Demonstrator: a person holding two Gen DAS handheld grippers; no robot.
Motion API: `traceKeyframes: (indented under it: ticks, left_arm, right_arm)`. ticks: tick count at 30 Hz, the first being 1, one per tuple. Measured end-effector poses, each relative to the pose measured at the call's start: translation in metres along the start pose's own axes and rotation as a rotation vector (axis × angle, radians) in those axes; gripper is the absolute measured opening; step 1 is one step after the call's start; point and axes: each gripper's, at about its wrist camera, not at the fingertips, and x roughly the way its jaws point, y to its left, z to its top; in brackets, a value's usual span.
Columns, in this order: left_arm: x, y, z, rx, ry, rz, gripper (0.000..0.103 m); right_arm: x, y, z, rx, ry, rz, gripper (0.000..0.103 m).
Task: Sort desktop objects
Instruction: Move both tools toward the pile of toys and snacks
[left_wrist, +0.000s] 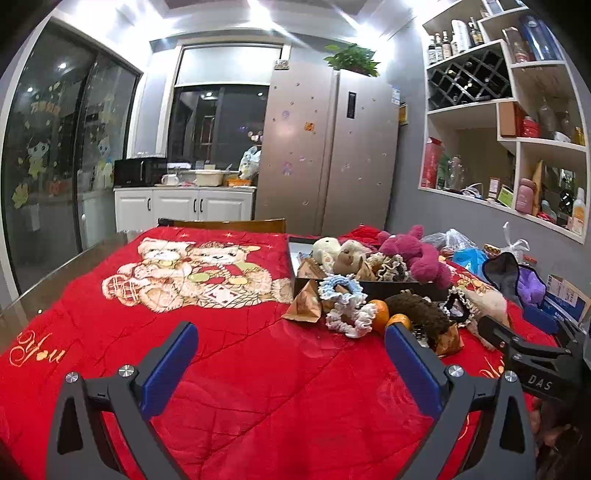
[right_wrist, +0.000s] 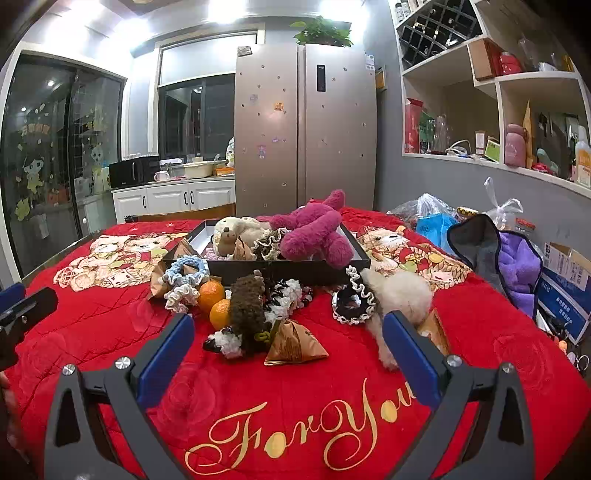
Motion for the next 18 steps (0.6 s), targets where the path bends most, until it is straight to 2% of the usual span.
traceKeyframes:
  ticks: [18]
  left_arm:
    - [0.012,-0.020,-0.003,0.083,0.077,-0.070,0.103]
  right_arm:
    - [0.001,0.000,0.000,0.015,0.009,0.061,0.103]
